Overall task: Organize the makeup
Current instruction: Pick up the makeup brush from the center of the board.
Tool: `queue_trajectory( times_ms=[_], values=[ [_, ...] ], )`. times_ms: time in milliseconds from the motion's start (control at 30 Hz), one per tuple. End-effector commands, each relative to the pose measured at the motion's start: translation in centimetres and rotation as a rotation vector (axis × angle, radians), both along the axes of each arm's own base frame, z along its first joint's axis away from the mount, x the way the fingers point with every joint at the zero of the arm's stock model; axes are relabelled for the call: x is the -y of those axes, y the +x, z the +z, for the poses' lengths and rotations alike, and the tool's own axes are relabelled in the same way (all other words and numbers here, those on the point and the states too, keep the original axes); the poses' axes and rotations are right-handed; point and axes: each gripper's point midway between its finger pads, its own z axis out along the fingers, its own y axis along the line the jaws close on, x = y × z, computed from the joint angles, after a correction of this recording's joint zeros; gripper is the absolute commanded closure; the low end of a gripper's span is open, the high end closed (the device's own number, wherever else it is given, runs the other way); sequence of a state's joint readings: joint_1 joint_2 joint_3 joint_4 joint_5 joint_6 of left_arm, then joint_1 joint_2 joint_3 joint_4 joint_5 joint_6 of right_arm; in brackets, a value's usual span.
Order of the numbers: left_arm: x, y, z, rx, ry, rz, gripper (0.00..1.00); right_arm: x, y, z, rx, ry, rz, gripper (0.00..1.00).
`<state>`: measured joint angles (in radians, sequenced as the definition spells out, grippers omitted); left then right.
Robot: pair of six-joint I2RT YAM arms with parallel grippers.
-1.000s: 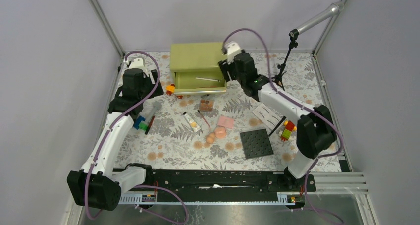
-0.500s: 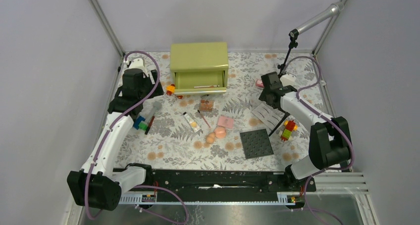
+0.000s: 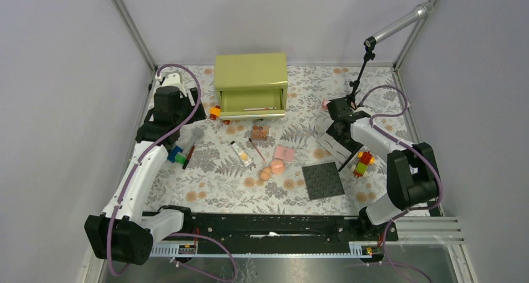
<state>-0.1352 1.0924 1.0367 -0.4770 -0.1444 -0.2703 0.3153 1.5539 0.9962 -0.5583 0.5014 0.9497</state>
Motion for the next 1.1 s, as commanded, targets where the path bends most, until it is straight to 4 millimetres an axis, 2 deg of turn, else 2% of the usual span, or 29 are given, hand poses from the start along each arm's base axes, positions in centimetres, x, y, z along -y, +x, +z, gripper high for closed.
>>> queue_trajectory(
  times_ms=[0,267,500,667,767,933,1067],
  values=[
    [0.1,0.2,1.8,0.069,-0.026,-0.005,0.23,0.7,-1.9,-2.0,-0.068,0.01,-0.082,0.21],
    [0.0,0.2,1.8,0.07,-0.025,-0.002,0.23,1.8,-3.6,-4.1,-0.132,0.021,-0.146,0.28],
    [0.0,0.2,1.8,0.069,-0.029,-0.003,0.23,2.5,-4.4,-4.4,-0.141,0.008,-0.16,0.3],
    [0.0,0.2,1.7,0.066,-0.03,-0.005,0.23,2.7,-4.6,-5.1,-0.154,0.018,-0.162,0.37],
    [0.0,0.2,1.8,0.069,-0.03,-0.004,0.23,2.9,-4.5,-5.6,-0.159,0.022,-0.162,0.45],
    [0.0,0.2,1.8,0.068,-0.03,-0.004,0.23,3.1,-4.7,-6.3,-0.179,0.015,-0.164,0.66],
    [0.0,0.2,1.6,0.066,-0.03,-0.005,0.23,3.3,-4.4,-5.9,-0.168,0.003,-0.144,0.93]
  ],
)
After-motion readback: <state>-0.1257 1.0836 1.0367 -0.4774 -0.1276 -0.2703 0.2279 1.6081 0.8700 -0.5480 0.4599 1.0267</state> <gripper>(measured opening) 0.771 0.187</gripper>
